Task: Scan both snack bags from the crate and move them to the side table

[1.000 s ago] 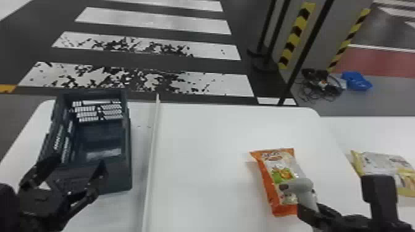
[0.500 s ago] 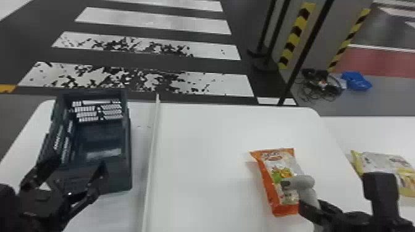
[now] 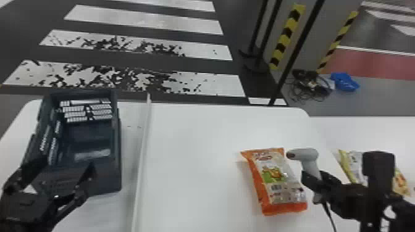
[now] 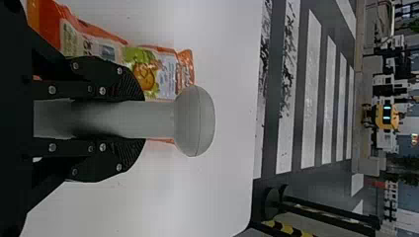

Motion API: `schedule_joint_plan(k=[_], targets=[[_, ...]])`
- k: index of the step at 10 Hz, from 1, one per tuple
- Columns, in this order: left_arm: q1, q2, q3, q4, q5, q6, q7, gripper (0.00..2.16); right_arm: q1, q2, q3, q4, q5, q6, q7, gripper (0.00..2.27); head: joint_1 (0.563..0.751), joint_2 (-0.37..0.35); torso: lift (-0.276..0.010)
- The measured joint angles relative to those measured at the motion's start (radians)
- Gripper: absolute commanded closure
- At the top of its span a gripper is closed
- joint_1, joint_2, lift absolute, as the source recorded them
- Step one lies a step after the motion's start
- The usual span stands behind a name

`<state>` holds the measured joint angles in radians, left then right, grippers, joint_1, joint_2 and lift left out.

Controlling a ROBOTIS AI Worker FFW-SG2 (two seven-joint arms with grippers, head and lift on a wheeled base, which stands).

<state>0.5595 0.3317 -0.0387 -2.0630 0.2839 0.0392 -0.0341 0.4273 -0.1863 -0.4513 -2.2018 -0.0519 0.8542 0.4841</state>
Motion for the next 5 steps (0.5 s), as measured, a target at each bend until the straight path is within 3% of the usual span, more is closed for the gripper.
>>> schedule_joint_plan(k=[3, 5], targets=[[0.019, -0.003, 0.008, -0.013, -0.012, 0.003, 0.002, 0.08, -0.122, -0.087, -0.042, 0.237, -0.021, -0.103, -0.016, 2.24, 0.695, -0.312, -0.099], [0.022, -0.008, 0.009, -0.014, -0.016, 0.003, 0.002, 0.08, -0.169, -0.121, -0.042, 0.350, -0.025, -0.160, -0.019, 2.24, 0.695, -0.341, -0.099]])
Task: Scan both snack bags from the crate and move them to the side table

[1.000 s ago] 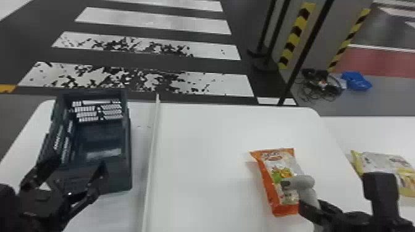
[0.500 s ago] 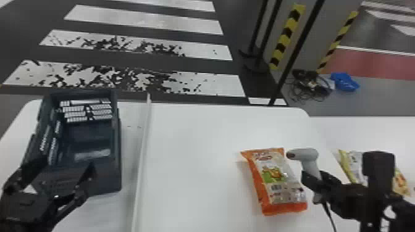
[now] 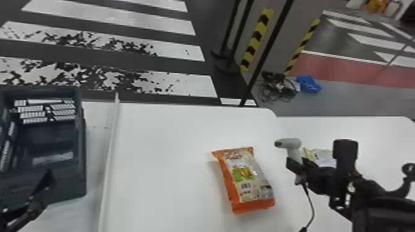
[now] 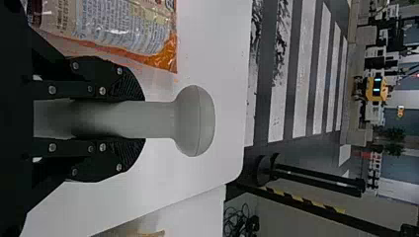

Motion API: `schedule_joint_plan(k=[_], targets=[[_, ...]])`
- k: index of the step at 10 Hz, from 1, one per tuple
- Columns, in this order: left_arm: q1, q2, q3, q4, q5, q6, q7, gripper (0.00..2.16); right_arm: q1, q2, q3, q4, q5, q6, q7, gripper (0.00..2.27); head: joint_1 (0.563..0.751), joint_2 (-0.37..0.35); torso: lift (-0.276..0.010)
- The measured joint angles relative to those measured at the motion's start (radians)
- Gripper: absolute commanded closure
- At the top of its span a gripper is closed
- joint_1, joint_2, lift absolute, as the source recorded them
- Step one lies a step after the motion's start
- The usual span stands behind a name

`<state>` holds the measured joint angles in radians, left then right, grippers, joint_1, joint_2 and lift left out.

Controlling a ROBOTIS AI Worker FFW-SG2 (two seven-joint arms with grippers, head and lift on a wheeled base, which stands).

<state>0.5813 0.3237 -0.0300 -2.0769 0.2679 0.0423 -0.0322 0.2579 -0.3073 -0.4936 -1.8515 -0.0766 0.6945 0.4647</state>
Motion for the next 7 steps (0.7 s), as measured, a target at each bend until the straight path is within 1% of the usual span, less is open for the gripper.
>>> schedule_joint_plan(k=[3, 7], targets=[[0.004, -0.002, 0.003, 0.000, -0.001, 0.000, 0.000, 0.08, -0.084, -0.036, 0.013, 0.192, -0.013, -0.096, 0.000, 2.24, 0.695, -0.350, -0.099], [0.000, 0.006, 0.003, 0.004, -0.001, 0.000, 0.005, 0.08, -0.151, -0.054, 0.025, 0.390, -0.015, -0.245, 0.001, 2.24, 0.695, -0.350, -0.099]])
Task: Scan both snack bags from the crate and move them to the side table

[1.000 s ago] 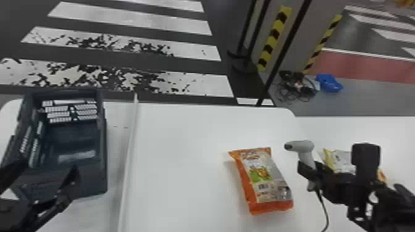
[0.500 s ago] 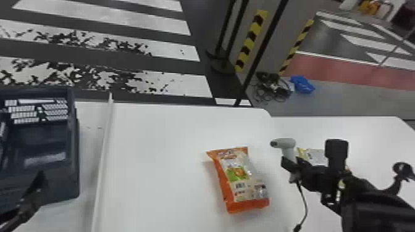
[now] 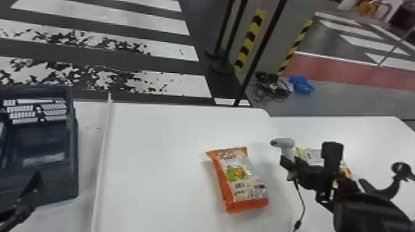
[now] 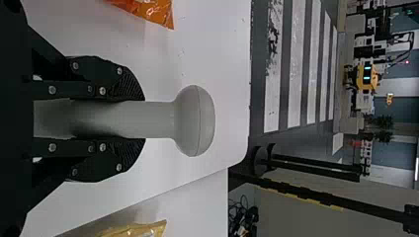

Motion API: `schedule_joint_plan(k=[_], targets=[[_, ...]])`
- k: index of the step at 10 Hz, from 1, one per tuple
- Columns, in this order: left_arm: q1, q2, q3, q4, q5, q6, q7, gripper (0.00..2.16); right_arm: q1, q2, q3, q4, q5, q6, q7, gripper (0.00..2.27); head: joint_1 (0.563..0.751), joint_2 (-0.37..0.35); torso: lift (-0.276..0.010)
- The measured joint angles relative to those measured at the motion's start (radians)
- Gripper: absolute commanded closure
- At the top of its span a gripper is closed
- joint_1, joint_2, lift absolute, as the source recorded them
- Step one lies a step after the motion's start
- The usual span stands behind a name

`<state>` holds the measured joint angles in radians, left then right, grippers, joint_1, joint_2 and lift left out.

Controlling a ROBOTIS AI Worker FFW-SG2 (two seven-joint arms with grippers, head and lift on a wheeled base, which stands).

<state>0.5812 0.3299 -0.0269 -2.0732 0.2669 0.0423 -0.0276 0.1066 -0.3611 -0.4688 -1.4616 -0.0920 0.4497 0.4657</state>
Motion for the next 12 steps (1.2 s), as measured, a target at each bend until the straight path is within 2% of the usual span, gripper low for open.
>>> schedule_joint_plan(k=[5, 12], targets=[[-0.013, 0.006, -0.005, 0.011, 0.005, 0.000, 0.000, 0.08, -0.040, -0.026, 0.019, 0.101, 0.002, -0.006, 0.005, 2.24, 0.695, -0.350, -0.099], [-0.023, 0.008, -0.008, 0.020, 0.009, 0.000, 0.001, 0.08, -0.055, -0.033, 0.039, 0.152, 0.006, -0.009, 0.005, 2.17, 0.695, -0.350, -0.099]])
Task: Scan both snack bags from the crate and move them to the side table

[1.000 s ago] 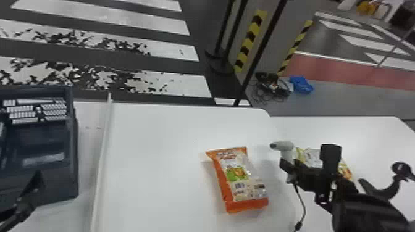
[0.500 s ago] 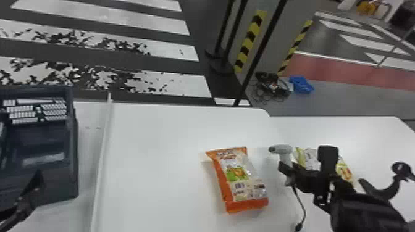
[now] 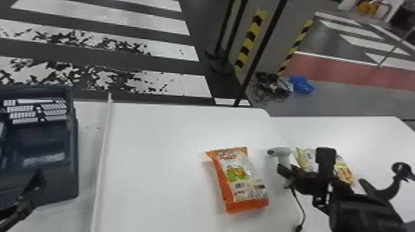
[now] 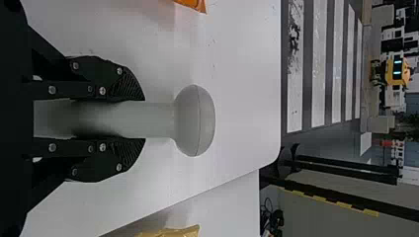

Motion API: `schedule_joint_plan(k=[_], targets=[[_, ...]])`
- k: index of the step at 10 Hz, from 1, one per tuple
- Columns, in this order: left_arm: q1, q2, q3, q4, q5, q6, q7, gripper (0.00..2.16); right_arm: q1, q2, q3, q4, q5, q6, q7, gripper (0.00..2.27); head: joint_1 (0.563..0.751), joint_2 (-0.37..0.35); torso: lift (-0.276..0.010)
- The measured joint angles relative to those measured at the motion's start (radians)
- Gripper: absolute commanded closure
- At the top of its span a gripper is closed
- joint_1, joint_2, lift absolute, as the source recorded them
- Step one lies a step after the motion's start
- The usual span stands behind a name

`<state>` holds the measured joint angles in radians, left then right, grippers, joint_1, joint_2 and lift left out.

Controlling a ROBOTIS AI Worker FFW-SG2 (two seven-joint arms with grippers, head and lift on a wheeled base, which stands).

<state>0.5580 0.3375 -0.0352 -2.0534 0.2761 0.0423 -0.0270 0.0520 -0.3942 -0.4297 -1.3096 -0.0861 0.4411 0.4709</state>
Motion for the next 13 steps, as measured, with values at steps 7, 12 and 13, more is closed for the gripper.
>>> schedule_joint_plan(k=[7, 12, 13], targets=[[-0.006, 0.003, -0.004, 0.003, 0.001, 0.000, 0.001, 0.08, -0.002, -0.001, 0.006, 0.012, -0.002, 0.005, -0.010, 1.72, 0.695, -0.350, -0.099], [-0.006, 0.004, -0.007, 0.003, 0.001, 0.000, 0.003, 0.08, 0.013, 0.007, 0.000, -0.005, -0.005, 0.006, -0.033, 0.05, 0.695, -0.350, -0.099], [-0.006, 0.005, -0.007, 0.003, 0.001, 0.000, 0.004, 0.08, 0.024, 0.010, -0.007, -0.027, -0.008, 0.011, -0.035, 0.05, 0.695, -0.350, -0.099]])
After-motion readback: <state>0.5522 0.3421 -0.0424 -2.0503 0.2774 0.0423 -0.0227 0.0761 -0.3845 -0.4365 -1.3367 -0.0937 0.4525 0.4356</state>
